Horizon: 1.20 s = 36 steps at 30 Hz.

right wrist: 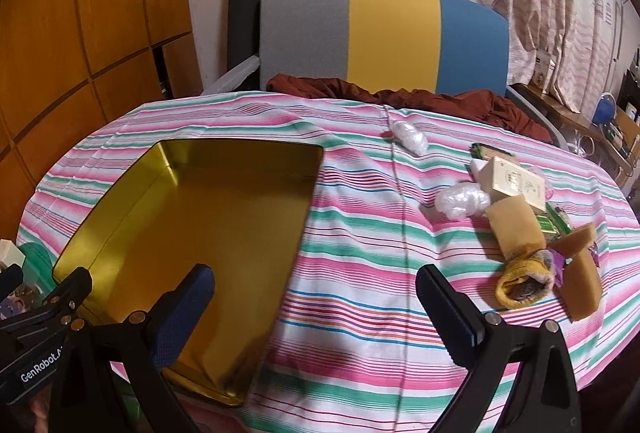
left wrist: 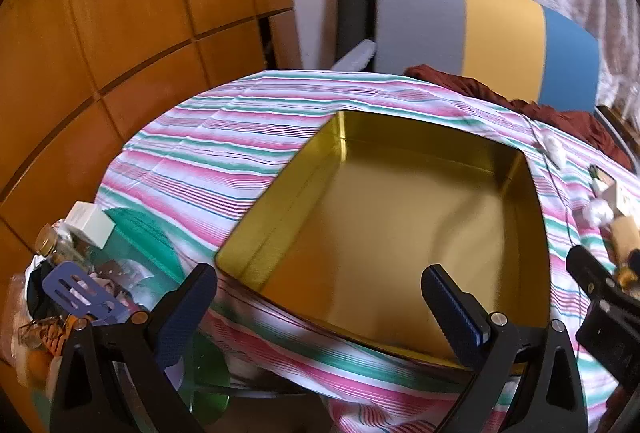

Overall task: Organize objects
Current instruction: 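Grasp a yellow sponge with the right tool while the left tool grasps the yellow knitted bundle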

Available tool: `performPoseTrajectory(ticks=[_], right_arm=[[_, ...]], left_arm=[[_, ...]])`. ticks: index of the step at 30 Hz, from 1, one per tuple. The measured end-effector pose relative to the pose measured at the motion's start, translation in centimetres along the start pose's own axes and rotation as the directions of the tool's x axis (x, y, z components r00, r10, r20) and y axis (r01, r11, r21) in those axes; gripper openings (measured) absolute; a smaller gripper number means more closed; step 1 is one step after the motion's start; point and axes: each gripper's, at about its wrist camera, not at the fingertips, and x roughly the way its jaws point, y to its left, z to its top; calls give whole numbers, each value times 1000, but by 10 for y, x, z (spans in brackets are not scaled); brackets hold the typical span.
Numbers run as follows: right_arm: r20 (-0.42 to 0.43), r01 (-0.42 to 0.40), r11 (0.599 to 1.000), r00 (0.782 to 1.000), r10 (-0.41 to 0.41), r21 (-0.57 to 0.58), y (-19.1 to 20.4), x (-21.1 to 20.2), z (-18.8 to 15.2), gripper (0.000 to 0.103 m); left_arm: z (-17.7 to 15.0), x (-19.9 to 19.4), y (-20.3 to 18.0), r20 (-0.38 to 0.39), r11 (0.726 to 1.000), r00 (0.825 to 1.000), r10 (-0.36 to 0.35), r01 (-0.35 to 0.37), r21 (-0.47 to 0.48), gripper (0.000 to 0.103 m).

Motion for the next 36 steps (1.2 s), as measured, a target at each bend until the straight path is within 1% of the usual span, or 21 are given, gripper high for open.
performPoseTrajectory(ticks=[7,11,13,14,15,16,17,18,19,20,21,24,27,28,30,31,32,34,35,36], right_arm=[[0,32,999,999,-32,18,-34,-2,-8,102],[-6,65,998,998,-65,-8,-58,0,-17,102],[-8,88,996,996,-88,-16,-77,1,-24,100],[-3,106,994,994,-106,-10,-92,0,-27,97],[-1,114,994,994,-114,-1,-107,0,-30,96],[-3,116,993,993,-116,9,-119,1,-32,93],[-9,120,993,993,-119,25,-134,1,-33,87],[-15,130,990,991,-129,48,-152,1,-35,84],[-21,151,985,988,-150,82,-175,0,-38,82],[-22,171,980,985,-169,106,-191,0,-40,81],[-19,188,974,982,-188,124,-205,-1,-41,81],[-11,259,950,965,-261,172,-251,-5,-46,81],[-1,271,947,962,-275,175,-287,1,-47,81],[0,260,950,965,-264,172,-295,4,-48,81],[-18,235,957,972,-235,171,-310,11,-49,81],[-29,217,961,976,-215,173,-318,18,-50,81],[-35,200,963,980,-196,179,-324,21,-52,81],[-28,137,969,991,-134,204,-331,26,-56,81],[-21,110,971,994,-108,214,-332,26,-58,76],[-18,92,970,996,-90,224,-333,28,-60,74]], left_arm=[[-8,-3,-20,3,996,998,-60,60,59,103],[-13,-4,-31,-28,987,991,-131,133,87,103],[-15,-8,-36,-25,981,987,-161,163,108,103],[-18,-14,-42,-17,969,978,-208,208,129,103],[-19,-17,-46,-11,961,971,-240,239,139,103],[-20,-20,-48,-4,951,962,-275,272,144,103],[-22,-25,-51,5,936,946,-323,319,150,103],[-25,-30,-54,8,913,924,-383,378,153,103],[-27,-34,-56,3,893,904,-428,423,155,103],[-30,-40,-62,-5,869,880,-475,470,157,103],[-32,-42,-65,-15,858,870,-493,489,159,103],[-38,-48,-85,-59,833,851,-522,523,179,103],[-44,-51,-107,-78,827,850,-521,525,203,103],[-47,-54,-112,-80,821,847,-526,530,210,103],[-49,-55,-124,-98,805,833,-545,552,218,103],[-50,-55,-129,-108,796,824,-556,565,218,103],[-50,-56,-136,-119,781,810,-574,585,218,103],[-51,-56,-147,-136,768,800,-585,600,223,103],[-52,-55,-156,-154,756,790,-594,613,230,103],[-52,-55,-161,-163,749,785,-598,619,235,103]])
